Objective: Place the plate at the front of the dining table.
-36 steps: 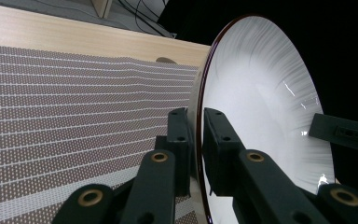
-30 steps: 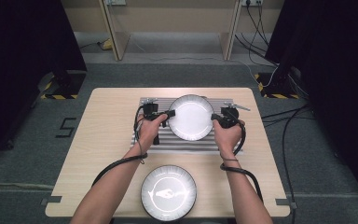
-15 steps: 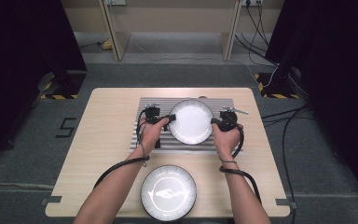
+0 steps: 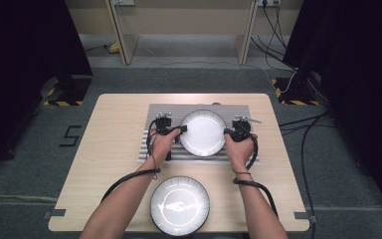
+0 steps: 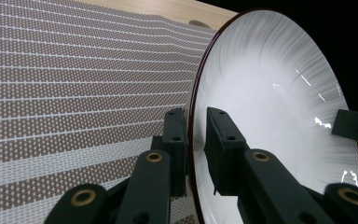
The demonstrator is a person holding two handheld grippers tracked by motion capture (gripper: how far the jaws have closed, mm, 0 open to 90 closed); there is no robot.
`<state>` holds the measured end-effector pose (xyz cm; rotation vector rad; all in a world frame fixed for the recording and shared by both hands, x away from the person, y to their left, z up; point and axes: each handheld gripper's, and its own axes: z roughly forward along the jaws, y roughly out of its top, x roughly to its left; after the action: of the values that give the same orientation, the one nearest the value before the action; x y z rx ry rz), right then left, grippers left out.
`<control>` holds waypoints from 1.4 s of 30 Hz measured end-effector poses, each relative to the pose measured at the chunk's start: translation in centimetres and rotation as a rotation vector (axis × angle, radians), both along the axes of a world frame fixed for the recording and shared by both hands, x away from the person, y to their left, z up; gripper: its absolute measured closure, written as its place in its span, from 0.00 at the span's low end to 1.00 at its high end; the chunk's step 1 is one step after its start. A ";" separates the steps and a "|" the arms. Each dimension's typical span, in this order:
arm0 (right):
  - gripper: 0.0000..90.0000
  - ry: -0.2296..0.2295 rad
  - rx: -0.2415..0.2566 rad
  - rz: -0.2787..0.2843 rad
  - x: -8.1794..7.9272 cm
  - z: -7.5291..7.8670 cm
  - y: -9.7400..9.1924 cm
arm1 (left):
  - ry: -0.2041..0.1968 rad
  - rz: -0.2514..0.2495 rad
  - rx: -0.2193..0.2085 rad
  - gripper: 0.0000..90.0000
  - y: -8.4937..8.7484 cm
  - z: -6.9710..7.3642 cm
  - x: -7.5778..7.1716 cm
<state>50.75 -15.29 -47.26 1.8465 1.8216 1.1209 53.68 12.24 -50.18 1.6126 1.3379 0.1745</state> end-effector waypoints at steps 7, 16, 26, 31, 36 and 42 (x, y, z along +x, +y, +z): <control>0.96 0.003 0.002 0.006 0.1 -0.4 -0.1 | -0.013 -0.003 0.025 0.86 -0.1 -0.2 0.0; 0.94 0.015 -0.014 0.013 0.4 -0.4 0.0 | -0.042 0.025 0.111 0.77 -0.5 -0.4 0.1; 0.88 0.006 -0.041 -0.009 -0.1 -0.2 -1.1 | -0.093 0.057 0.136 0.65 -0.1 0.1 -0.3; 0.81 -0.002 -0.042 -0.003 -0.8 0.5 -2.0 | -0.101 0.040 0.136 0.57 0.5 0.8 -1.1; 0.72 -0.015 -0.044 0.014 -2.1 1.1 -2.8 | -0.116 0.033 0.142 0.53 1.7 1.4 -2.3; 0.65 -0.011 -0.051 0.030 -4.3 0.6 -3.9 | -0.133 -0.003 0.136 0.50 3.5 2.1 -4.2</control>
<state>46.44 -19.19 -46.66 1.7875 1.8603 1.0824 49.48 15.78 -48.03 1.6855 1.2435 0.3716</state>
